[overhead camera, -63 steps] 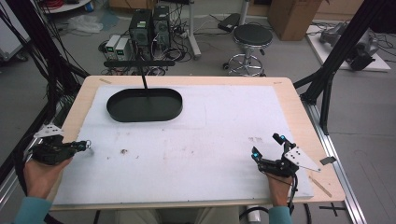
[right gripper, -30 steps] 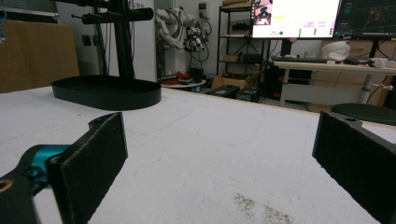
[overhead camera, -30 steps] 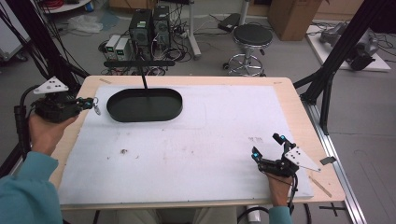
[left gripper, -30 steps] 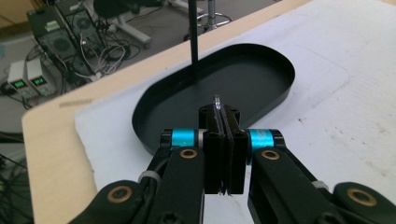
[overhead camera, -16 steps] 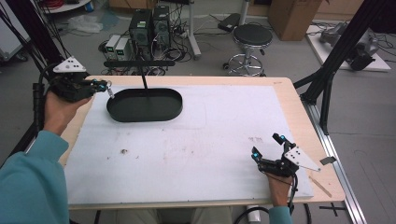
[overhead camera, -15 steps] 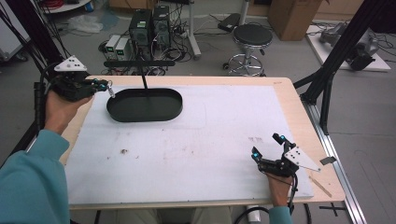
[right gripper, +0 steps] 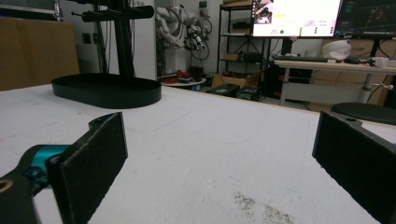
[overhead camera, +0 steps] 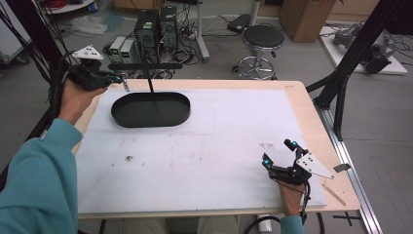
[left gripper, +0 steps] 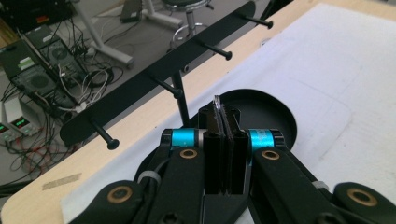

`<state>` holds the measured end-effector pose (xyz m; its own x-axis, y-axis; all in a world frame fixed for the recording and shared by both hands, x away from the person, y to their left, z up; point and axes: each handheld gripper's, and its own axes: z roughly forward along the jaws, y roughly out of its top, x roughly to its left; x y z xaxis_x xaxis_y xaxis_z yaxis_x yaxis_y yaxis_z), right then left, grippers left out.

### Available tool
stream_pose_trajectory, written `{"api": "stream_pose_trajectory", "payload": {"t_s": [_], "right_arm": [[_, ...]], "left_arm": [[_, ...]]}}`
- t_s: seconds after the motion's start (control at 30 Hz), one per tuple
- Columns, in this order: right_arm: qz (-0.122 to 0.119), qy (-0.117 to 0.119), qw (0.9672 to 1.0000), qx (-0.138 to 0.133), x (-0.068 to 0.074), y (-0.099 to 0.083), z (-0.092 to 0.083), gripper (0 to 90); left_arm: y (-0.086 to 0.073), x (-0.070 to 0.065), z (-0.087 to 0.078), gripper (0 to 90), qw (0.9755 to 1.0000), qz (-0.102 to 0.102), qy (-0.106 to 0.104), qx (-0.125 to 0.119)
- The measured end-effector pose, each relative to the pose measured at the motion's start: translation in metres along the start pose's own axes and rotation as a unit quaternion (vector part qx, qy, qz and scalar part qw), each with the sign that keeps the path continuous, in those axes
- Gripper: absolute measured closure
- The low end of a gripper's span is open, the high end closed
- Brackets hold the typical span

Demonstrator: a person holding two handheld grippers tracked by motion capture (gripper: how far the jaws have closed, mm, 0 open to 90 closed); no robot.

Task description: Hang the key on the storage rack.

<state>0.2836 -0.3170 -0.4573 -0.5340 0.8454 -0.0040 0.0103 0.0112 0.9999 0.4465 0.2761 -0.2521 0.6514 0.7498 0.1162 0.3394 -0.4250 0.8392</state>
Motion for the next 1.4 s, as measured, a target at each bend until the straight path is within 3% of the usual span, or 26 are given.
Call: {"api": "stream_pose_trajectory", "payload": {"t_s": [0.5, 0.57, 1.0, 1.4], "right_arm": [[0.000, -0.001, 1.0000, 0.002, 0.000, 0.000, 0.000, 2.5], [-0.001, -0.002, 1.0000, 0.002, 0.000, 0.000, 0.000, 2.5], [0.000, -0.001, 1.0000, 0.004, 0.000, 0.000, 0.000, 2.5], [-0.001, -0.001, 1.0000, 0.004, 0.000, 0.000, 0.000, 2.5]], "left_arm": [[0.017, 0.012, 0.022, 88.2, 0.9998, -0.003, -0.007, 0.020], [0.019, 0.012, 0.025, 88.2, 0.9998, -0.007, -0.010, 0.013], [0.014, 0.017, 0.042, 88.2, 0.9991, -0.012, -0.014, 0.039], [0.010, 0.022, 0.048, 88.2, 0.9989, -0.020, -0.010, 0.041]]}}
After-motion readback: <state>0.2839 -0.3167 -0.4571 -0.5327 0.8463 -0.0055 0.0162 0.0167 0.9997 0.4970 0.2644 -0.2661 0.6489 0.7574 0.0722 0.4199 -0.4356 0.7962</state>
